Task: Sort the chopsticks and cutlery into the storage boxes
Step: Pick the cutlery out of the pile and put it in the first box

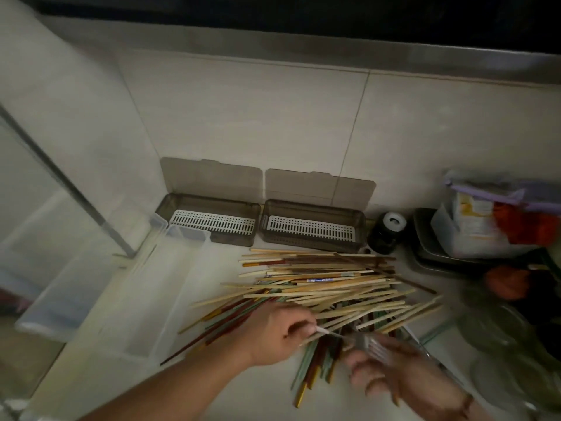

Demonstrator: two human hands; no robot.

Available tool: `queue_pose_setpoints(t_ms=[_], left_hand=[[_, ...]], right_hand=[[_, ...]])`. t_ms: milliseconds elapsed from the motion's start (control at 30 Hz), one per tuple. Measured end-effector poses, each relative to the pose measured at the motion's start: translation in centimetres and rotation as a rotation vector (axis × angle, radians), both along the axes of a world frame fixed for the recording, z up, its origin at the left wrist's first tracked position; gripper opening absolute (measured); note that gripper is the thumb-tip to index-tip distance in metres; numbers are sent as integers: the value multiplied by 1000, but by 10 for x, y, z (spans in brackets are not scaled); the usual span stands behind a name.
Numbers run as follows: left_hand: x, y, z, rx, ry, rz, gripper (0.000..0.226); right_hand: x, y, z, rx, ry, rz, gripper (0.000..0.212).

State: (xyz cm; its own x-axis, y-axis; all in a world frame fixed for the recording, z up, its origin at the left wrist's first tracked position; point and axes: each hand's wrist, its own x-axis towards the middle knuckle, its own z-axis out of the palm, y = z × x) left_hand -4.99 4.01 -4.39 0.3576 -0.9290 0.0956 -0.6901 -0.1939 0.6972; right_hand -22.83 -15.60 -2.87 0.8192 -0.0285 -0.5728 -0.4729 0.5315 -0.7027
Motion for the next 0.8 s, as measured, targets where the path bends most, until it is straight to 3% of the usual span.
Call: queue_pose_setpoints(t_ms=[67, 133, 200, 267, 333, 500, 733, 800], left_hand=[[14, 4, 4, 127, 29, 74, 20], [30, 12, 7, 178, 47, 146, 17], [45, 19, 10, 187, 31, 200, 18], [59, 27, 12, 182, -18, 256, 19], [72, 36, 13, 155, -70, 296, 19], [109, 52, 15, 123, -112, 341, 18], [168, 73, 16, 73, 27, 421, 12], [183, 76, 16, 61, 49, 509, 21]], right_hand=[[19, -4, 13, -358, 16, -125, 31], [48, 2, 20, -663, -138, -117, 31], [73, 12, 24, -998, -250, 27, 13], [97, 20, 26, -1434, -332, 250, 15], [122, 31, 25, -1680, -404, 383, 15], [187, 52, 29, -1803, -461, 595, 10], [256, 64, 33, -1637, -426, 791, 10], [278, 63, 32, -1629, -388, 811, 11]])
